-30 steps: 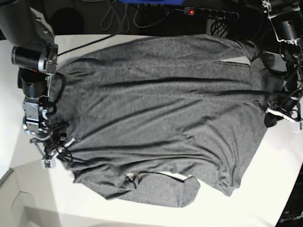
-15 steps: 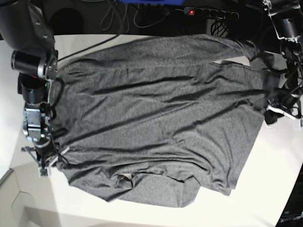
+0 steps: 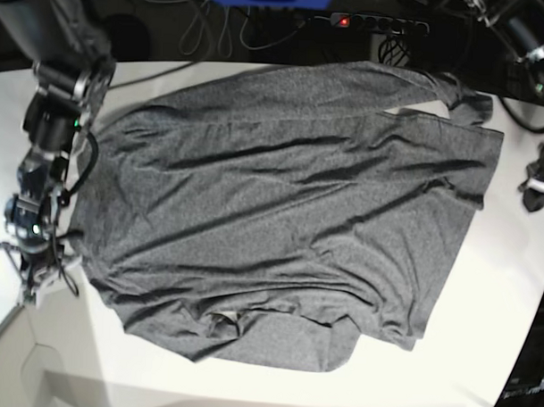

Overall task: Layout the t-shirt on the table in an organized manner, then fold the t-shirt properly
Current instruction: 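Drag the held corners outward with both grippers to stretch the shirt, then pull the shirt edges away from each other with both grippers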

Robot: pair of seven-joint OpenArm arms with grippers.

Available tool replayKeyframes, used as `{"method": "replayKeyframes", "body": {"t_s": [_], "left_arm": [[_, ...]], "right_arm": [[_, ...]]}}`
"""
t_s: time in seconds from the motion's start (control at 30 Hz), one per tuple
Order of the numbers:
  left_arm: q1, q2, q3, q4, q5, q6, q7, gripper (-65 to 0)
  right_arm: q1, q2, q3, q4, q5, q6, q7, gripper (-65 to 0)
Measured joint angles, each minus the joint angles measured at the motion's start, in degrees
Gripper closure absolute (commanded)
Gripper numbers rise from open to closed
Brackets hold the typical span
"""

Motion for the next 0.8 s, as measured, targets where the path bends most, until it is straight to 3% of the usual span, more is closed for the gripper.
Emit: {"method": "replayKeyframes", "body": {"t_s": [0.1, 0.2, 0.37, 0.5, 0.8], "left_arm": [[1.2, 3.1, -7.2, 2.1, 0.7, 0.6, 2.1, -0.5], [2.6, 4.7, -8.5, 4.0, 1.3, 0.4, 5.2, -0.5], [2.1, 7.4, -8.4, 8.1, 0.4, 0.2, 6.8, -0.5], [3.9, 9.1, -5.4, 10.4, 0.9, 0.2, 8.0, -0.3], [8.9, 10.6, 0.4, 18.4, 0.6, 0.0, 7.8, -0.2]], "right_arm": [[-7.5, -4.2, 2.3, 11.8, 0.2, 6.4, -5.6, 0.0], [-14.8, -7.6, 2.3, 21.1, 0.4, 11.0, -7.6, 0.0], [-21.3, -10.8, 2.3, 25.0, 0.0, 13.2, -8.4, 0.0], [-19.6, -10.6, 2.3, 19.3, 1.1, 13.4, -6.2, 0.0], [-11.8, -4.0, 2.5, 6.5, 2.1, 13.5, -4.5, 0.0]]}}
